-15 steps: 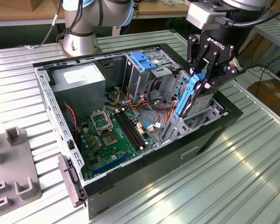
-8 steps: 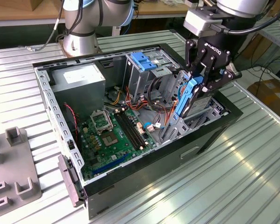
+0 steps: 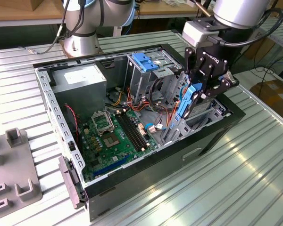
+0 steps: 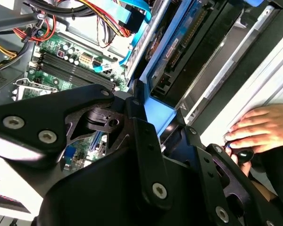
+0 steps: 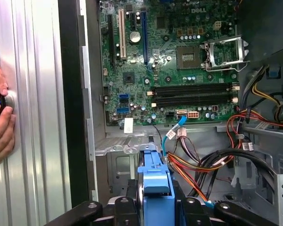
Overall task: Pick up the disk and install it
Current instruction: 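Insert the disk into the insertion slot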
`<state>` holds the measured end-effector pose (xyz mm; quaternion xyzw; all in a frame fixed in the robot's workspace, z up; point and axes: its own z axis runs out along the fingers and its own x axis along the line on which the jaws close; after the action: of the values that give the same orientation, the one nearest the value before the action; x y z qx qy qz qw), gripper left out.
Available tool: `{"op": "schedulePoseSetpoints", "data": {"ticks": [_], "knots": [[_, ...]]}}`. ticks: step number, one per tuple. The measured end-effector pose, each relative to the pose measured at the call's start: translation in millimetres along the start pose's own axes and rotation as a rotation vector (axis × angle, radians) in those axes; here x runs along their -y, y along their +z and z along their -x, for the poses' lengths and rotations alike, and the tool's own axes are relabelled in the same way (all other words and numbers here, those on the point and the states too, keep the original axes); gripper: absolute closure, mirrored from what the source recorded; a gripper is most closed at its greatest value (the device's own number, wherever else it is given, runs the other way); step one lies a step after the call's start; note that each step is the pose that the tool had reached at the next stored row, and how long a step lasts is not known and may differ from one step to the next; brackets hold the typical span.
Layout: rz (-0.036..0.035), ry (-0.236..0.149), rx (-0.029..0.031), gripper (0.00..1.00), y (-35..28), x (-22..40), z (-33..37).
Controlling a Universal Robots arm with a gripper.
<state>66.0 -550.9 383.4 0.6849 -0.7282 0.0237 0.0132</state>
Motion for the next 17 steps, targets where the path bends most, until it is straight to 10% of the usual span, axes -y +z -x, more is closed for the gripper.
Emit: {"op": "schedulePoseSetpoints", "data": {"ticks": [17], "knots": [[0.0000,0.000,0.0000,0.63,31.4,-0.5,1.0]]}}
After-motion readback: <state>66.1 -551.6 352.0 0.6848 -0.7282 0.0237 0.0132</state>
